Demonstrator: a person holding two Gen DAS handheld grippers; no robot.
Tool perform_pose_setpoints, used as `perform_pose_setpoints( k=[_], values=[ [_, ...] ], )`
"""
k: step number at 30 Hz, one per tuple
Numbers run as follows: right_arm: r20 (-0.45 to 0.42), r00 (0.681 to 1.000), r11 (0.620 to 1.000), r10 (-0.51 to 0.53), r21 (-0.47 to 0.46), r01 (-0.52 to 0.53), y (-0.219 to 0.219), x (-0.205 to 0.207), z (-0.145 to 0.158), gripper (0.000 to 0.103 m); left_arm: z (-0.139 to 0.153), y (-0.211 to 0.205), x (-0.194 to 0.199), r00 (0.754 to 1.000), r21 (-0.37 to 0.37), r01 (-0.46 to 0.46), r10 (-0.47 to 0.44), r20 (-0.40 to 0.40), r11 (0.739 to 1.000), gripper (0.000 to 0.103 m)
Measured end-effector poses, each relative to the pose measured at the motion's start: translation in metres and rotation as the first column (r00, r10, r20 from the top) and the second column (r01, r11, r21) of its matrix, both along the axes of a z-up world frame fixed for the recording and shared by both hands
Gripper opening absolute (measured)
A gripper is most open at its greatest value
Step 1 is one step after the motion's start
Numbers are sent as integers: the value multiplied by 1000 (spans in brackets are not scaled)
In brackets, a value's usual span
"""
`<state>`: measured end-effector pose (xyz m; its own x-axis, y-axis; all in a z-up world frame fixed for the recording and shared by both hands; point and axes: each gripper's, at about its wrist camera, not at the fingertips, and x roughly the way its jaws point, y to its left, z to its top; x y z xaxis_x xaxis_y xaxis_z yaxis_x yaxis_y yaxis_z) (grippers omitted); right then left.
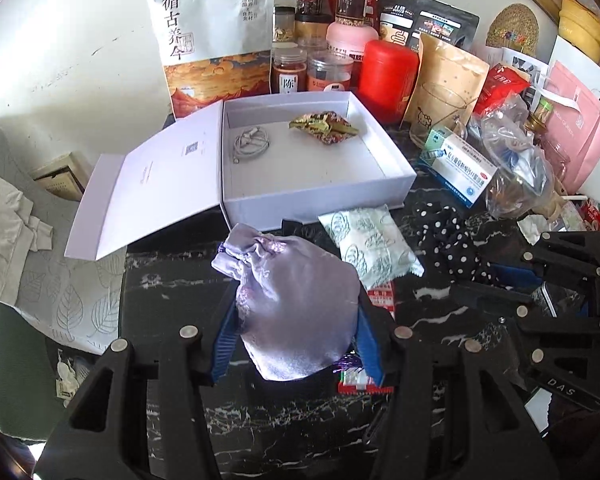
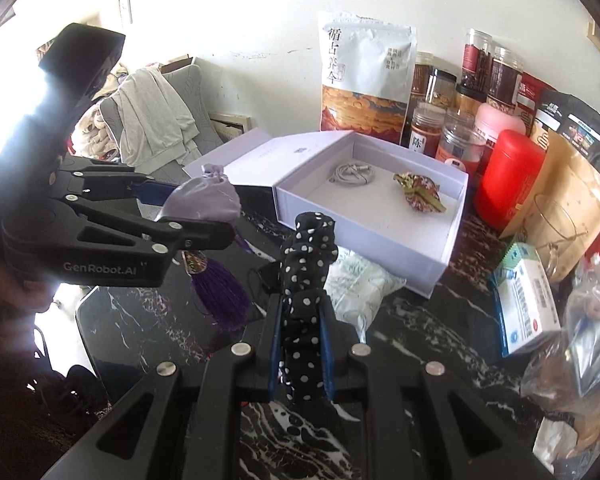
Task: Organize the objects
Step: 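Carry the pouch and scrunchie toward the white box with both tools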
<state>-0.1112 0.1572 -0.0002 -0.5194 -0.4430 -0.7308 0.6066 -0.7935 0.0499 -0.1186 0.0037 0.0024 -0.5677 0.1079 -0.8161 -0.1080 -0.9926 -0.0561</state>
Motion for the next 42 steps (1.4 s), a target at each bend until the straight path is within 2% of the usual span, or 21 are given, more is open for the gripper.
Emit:
perform_pose_setpoints(
  k=[9, 26, 35, 42],
  values=[
    [-41, 999, 1000, 17, -5, -17, 4, -33, 15, 16, 14, 4, -41, 1000, 10, 19, -18, -16, 1000, 50],
    [-113, 993, 1000, -14, 9, 15, 10, -108, 40, 16, 50, 19, -146, 988, -38, 124, -126, -88, 992, 50],
    [-144, 989, 1000, -23, 7, 25, 9, -144, 50, 16, 64, 15, -190, 983, -65, 131, -138, -121, 989, 50],
    [-121, 992, 999, -43, -35, 39, 7, -172, 41, 16, 54, 6, -224, 989, -77, 83, -91, -112, 994, 50]
  ],
)
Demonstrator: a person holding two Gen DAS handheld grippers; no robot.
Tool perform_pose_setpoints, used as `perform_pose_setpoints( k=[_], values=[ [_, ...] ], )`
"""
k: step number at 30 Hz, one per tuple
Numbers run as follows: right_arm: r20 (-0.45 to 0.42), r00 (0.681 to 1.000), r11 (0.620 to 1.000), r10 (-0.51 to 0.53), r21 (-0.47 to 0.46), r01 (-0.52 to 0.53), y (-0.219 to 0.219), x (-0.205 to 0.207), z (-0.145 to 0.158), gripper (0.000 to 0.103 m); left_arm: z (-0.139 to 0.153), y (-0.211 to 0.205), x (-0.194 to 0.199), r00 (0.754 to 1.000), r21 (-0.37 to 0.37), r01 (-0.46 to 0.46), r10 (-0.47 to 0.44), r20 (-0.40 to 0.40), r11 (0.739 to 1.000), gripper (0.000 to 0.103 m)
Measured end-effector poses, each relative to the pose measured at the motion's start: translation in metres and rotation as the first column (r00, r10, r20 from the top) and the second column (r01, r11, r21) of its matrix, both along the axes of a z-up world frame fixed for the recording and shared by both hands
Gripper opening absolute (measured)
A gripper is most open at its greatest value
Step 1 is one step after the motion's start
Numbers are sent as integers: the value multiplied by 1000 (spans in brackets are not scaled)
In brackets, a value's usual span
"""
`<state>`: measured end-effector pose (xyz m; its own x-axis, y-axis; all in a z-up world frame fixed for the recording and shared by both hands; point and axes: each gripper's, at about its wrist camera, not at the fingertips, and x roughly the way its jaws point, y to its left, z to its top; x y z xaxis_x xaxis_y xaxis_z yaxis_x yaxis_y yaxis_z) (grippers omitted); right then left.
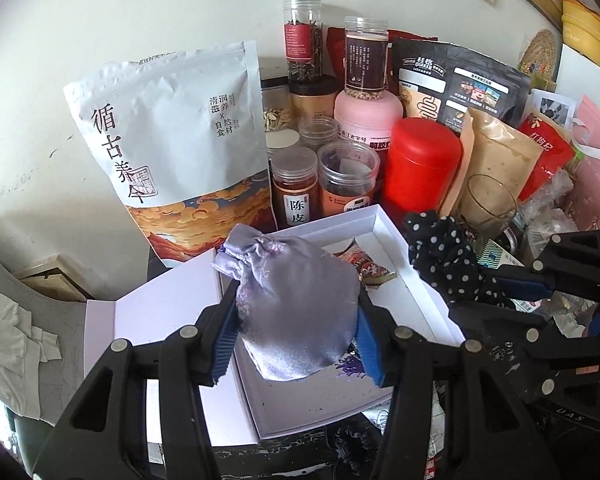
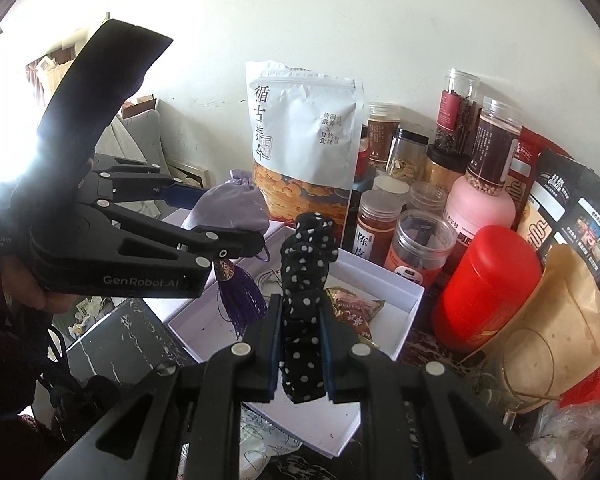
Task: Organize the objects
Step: 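Carry the pouch and scrunchie toward the white box with both tools, then lower into the box and open the left tool while the right releases the scrunchie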
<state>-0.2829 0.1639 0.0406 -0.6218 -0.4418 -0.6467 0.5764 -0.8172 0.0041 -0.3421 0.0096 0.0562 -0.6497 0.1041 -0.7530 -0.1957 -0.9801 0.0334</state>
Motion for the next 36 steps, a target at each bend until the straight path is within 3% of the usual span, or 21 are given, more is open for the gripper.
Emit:
perform_pose_setpoints(
  k=[11, 25, 36],
  values=[
    [56, 998, 998, -26, -61, 29, -5, -37, -27, 16, -37, -2, -31, 999, -16, -32, 32, 36, 999, 50],
    [129, 989, 997, -74, 0, 75, -5, -71, -67, 16, -89, 3, -68, 996, -25, -53, 54, 76, 998, 50],
    [179, 981, 997, -77, 32, 72, -13, -80, -92, 16, -129, -1, -82, 986, -21, -69, 71, 152, 997, 50]
  ],
)
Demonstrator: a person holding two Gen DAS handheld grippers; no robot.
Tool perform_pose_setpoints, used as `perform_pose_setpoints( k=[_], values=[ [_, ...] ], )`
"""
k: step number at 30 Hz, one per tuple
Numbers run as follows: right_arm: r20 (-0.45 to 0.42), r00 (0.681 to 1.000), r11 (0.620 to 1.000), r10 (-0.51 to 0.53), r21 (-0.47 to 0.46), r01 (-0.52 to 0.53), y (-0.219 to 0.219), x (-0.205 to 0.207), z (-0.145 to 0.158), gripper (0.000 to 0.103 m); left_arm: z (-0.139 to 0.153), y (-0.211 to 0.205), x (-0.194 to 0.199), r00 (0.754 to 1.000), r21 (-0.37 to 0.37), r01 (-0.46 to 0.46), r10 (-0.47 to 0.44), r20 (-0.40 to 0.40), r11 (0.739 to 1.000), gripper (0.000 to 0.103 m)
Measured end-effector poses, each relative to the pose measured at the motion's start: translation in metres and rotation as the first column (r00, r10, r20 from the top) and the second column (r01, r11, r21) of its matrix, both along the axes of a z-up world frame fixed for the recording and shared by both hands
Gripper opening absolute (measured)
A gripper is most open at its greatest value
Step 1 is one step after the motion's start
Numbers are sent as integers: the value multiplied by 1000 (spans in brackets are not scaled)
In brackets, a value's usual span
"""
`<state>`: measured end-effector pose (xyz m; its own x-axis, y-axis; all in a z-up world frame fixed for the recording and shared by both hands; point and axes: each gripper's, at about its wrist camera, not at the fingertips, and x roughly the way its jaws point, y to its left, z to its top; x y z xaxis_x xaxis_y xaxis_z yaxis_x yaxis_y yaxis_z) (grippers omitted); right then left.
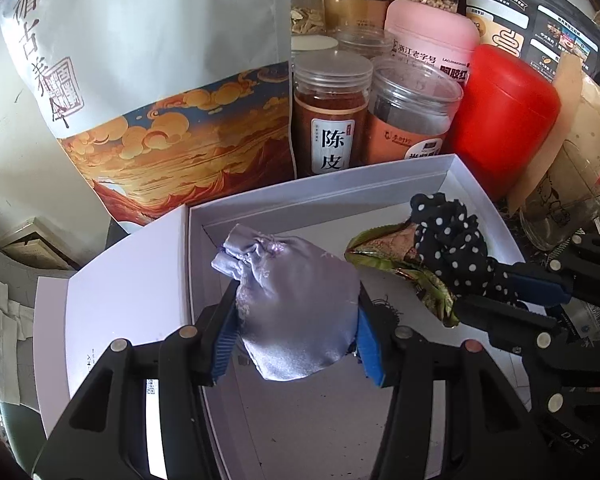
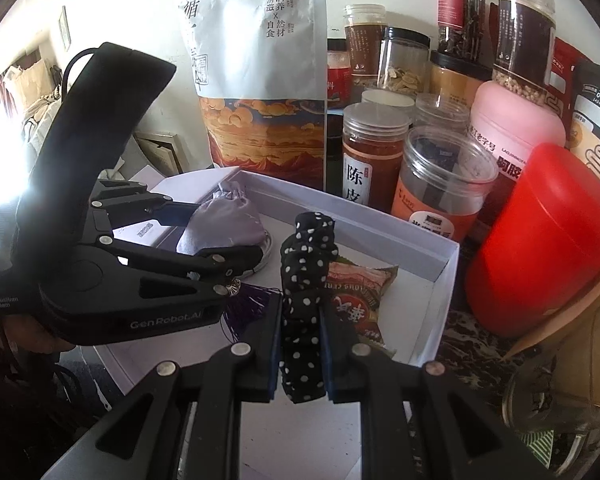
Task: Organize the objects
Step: 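Lower into the box and open the left tool while the right releases the scrunchie, then withdraw both tools from the box toward the red-and-white snack stick packet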
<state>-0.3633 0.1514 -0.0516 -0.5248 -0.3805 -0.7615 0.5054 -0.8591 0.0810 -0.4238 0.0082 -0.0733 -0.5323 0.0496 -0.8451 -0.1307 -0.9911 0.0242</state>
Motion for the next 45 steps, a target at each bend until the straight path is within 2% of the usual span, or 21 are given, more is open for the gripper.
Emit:
perform_pose_setpoints(
  k=[9, 12, 16, 17, 21, 29, 34, 41, 45],
  values=[
    [32, 999, 1000, -11, 8, 11, -6, -6, -9, 17, -18, -3, -3, 999, -31, -26, 28, 47, 999, 50],
    [31, 999, 1000, -13, 12, 12, -7, -7, -9, 21, -19, -4, 0, 998, -27, -38, 39, 58, 999, 52],
    [15, 1000, 999, -25, 25, 25, -8, -6, -6, 44, -18, -3, 5, 997, -37, -47, 50, 65, 998, 54],
    [6, 1000, 999, -30, 32, 30, -8, -5, -5, 44, -17, -3, 7, 997, -38, -51, 53, 64, 998, 54],
    [5, 999, 999, -35, 26, 34, -7, -2, 0, 44, -12, -3, 14, 995, -40, -67, 70, 69, 997, 56],
    [-24, 999, 999, -31, 29, 32, -7, 7, 14, 44, 17, -7, 29, 995, -75, -96, 97, 9, 993, 59],
    [-52, 998, 999, -30, 17, 31, -6, 16, 28, 44, 36, -18, 29, 992, -49, -122, 121, -18, 991, 59],
    [-73, 996, 998, -56, -14, 56, 3, 21, 47, 44, 66, -18, 45, 990, -53, -130, 127, -53, 990, 59],
    [-84, 994, 998, -63, 0, 63, 5, 28, 55, 44, 79, -16, 56, 990, -50, -128, 124, -75, 991, 59]
  ],
)
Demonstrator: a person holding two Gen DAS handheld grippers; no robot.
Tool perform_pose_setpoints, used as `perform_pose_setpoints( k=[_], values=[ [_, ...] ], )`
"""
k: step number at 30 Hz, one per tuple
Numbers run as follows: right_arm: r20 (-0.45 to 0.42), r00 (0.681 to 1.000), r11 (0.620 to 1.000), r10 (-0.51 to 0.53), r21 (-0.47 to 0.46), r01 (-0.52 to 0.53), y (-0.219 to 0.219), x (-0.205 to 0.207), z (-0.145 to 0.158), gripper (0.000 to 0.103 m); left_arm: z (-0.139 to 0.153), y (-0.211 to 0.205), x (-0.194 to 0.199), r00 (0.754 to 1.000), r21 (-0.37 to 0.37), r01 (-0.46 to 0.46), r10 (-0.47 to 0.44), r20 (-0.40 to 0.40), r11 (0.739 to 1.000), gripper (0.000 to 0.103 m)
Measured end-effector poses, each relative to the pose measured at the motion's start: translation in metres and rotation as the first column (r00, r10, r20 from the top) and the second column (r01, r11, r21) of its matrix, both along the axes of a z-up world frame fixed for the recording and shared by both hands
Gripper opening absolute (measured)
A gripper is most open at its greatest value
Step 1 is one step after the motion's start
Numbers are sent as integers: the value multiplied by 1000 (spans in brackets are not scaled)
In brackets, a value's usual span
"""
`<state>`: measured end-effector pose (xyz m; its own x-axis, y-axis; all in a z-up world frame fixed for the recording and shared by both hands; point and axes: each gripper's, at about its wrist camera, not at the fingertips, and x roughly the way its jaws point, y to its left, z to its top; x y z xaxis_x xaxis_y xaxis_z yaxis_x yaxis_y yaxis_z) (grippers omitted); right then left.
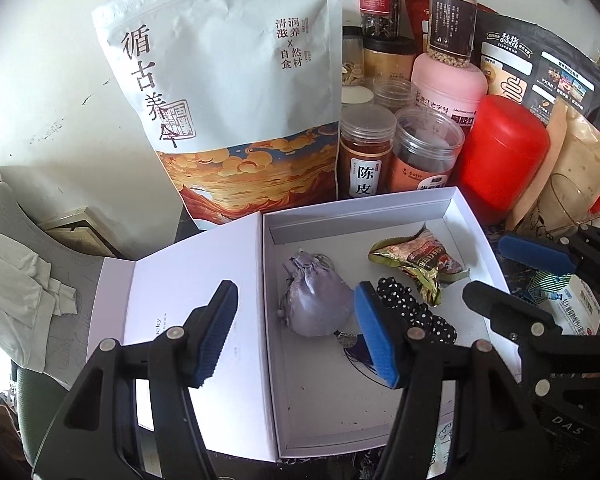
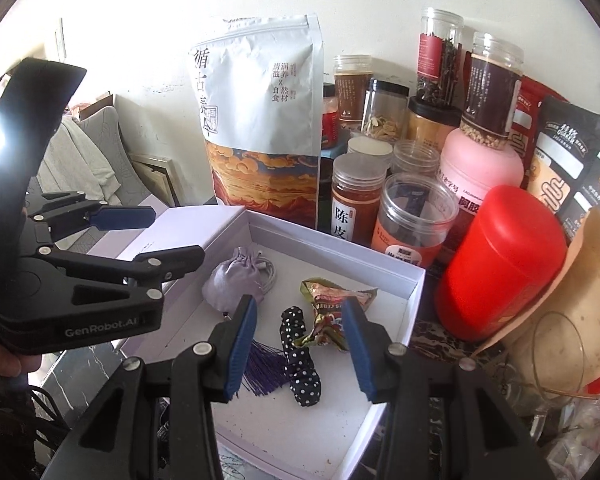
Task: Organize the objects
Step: 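Withdraw both tools from the box toward the red-and-white snack stick packet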
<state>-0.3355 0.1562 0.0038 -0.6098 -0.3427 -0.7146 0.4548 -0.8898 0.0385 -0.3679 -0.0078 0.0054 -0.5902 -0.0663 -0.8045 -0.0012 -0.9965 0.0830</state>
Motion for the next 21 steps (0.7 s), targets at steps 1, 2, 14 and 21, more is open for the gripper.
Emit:
perform_pose_setpoints(
  k=[1, 2, 14, 21],
  values=[
    [-1, 1000, 1000, -3, 2, 3, 1, 2, 1, 44, 3, 0, 3, 1000, -1, 0, 0, -3, 1000, 59],
    [-1, 1000, 1000, -7, 4, 7, 2, 4, 3, 44, 5, 1, 5, 1000, 0, -1, 1, -4, 1000, 59],
    [-49, 998, 999, -29, 31, 31, 8, 52, 35, 44, 42, 3, 51, 999, 19, -1, 2, -53, 1000, 59],
    [-83, 996, 998, -23, 50, 27, 6, 89, 49, 44, 59, 3, 90, 997, 28, 21, -19, -72, 999, 59]
  ],
)
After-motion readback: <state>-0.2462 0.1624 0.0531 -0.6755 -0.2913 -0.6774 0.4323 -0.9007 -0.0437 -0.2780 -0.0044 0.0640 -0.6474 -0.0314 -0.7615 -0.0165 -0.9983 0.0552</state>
